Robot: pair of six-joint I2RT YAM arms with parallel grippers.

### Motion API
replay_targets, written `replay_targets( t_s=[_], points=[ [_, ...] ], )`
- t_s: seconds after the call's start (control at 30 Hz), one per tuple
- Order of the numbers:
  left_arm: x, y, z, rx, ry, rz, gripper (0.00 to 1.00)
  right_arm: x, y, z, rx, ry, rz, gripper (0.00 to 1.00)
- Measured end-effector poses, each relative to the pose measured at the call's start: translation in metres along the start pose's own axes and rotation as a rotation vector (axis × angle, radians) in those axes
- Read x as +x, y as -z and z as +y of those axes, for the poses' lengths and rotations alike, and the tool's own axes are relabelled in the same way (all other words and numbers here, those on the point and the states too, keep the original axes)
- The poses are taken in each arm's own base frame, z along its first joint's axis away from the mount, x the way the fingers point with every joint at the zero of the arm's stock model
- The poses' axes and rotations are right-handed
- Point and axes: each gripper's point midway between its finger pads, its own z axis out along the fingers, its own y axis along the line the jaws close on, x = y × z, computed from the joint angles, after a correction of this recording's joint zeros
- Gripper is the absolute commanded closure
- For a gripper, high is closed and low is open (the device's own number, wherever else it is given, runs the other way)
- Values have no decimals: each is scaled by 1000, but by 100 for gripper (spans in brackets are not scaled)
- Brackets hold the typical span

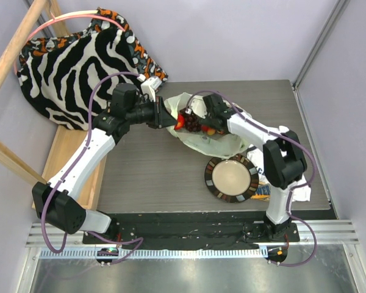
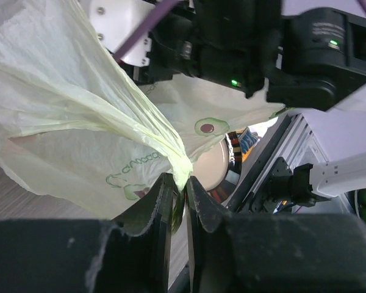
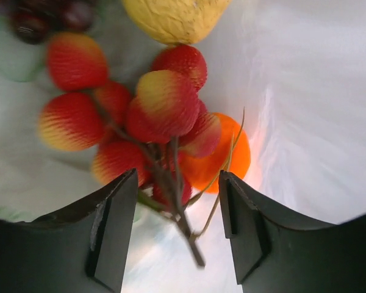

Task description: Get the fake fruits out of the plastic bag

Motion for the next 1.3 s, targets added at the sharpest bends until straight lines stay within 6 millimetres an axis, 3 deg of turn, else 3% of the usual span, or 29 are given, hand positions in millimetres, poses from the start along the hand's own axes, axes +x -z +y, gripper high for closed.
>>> replay_targets(
  t_s=[0.13, 0.27, 0.4, 0.67, 0.8, 0.9, 0.93, 1.03, 1.2, 1.3],
  points=[
    [0, 0, 0, 1, -2, 0, 83, 21, -33, -12, 6, 49, 96, 37],
    [0, 0, 0, 1, -5, 0, 83, 42, -51, -26, 9, 75, 179, 41],
    [0, 0, 0, 1, -5, 0, 83, 56, -53, -32, 4, 95, 239, 43],
    [3, -6, 6, -5, 7, 15, 83, 72, -39, -9, -119, 130, 314, 34],
    [4, -7, 6, -5, 7, 16, 83, 79, -34, 1, -168, 135, 340, 34],
    [3, -7, 6, -5, 5, 16, 83, 84, -34, 8, -191, 137, 352, 48],
    [3, -7, 6, -5, 3, 15, 84, 86, -35, 11, -196, 135, 355, 63],
    [4, -8, 9, -10, -20, 20, 86, 93, -39, 21, -210, 121, 362, 86],
    [14, -15, 26, -45, -70, 68, 90, 85, -42, 26, -204, 41, 306, 99],
    [18, -20, 35, -68, -96, 96, 93, 68, -26, 24, -209, -32, 222, 99]
  ],
)
